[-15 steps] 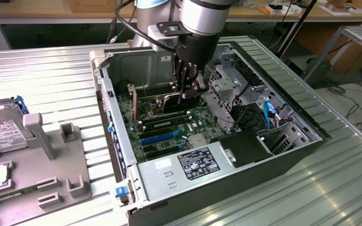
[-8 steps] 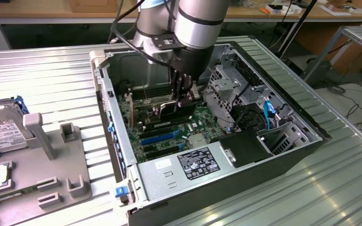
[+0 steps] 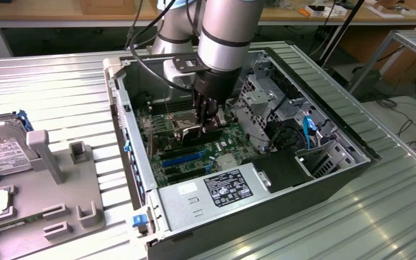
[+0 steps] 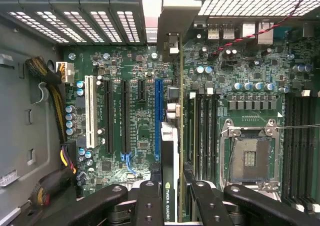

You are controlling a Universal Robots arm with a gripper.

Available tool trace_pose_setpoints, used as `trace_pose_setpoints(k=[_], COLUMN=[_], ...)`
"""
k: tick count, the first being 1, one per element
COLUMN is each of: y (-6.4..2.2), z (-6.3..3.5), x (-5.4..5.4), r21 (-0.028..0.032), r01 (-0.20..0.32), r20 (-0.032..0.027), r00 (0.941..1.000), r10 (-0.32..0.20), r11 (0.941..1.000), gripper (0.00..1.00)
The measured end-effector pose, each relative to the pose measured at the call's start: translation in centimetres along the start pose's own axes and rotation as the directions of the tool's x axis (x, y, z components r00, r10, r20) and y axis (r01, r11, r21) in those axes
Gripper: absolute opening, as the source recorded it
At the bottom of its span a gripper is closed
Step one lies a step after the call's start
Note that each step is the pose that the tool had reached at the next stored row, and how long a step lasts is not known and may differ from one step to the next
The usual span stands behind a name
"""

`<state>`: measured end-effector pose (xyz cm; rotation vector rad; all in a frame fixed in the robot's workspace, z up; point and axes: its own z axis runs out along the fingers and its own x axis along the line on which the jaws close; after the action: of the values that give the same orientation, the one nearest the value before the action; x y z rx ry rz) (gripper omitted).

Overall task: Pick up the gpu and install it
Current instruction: 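Insert the gpu into the slot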

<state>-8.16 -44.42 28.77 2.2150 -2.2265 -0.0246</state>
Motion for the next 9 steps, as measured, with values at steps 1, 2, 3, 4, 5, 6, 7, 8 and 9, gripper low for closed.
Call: trace_pose_setpoints(k=[1, 2, 3, 4, 5, 6, 7, 8, 9], y=[0.0, 0.0, 0.0, 0.05, 0.14, 0.28, 0.39, 0.52, 0.61], z=[0.02, 0.02, 0.03, 0.09, 0.16, 0.29, 0.41, 0.57, 0.7], x=[0.04, 0.05, 0.05, 0.06, 0.1, 0.14, 0.19, 0.28, 0.4], r21=[0.0001, 0.0001, 0.0001, 0.0002, 0.0001, 0.0001, 0.0002, 0.0001, 0.0001], r01=[0.0, 0.0, 0.0, 0.0, 0.0, 0.0, 0.0, 0.0, 0.0], r20=[-0.0004, -0.0003, -0.0005, -0.0004, -0.0005, -0.0004, -0.0004, -0.0007, -0.0014], r00=[1.0, 1.0, 1.0, 1.0, 1.0, 1.0, 1.0, 1.0, 1.0], r10=[0.0, 0.0, 0.0, 0.0, 0.0, 0.0, 0.0, 0.0, 0.0], r11=[1.0, 1.0, 1.0, 1.0, 1.0, 1.0, 1.0, 1.0, 1.0], gripper=[0.27, 0.27, 0.27, 0.27, 0.27, 0.27, 0.27, 0.27, 0.27])
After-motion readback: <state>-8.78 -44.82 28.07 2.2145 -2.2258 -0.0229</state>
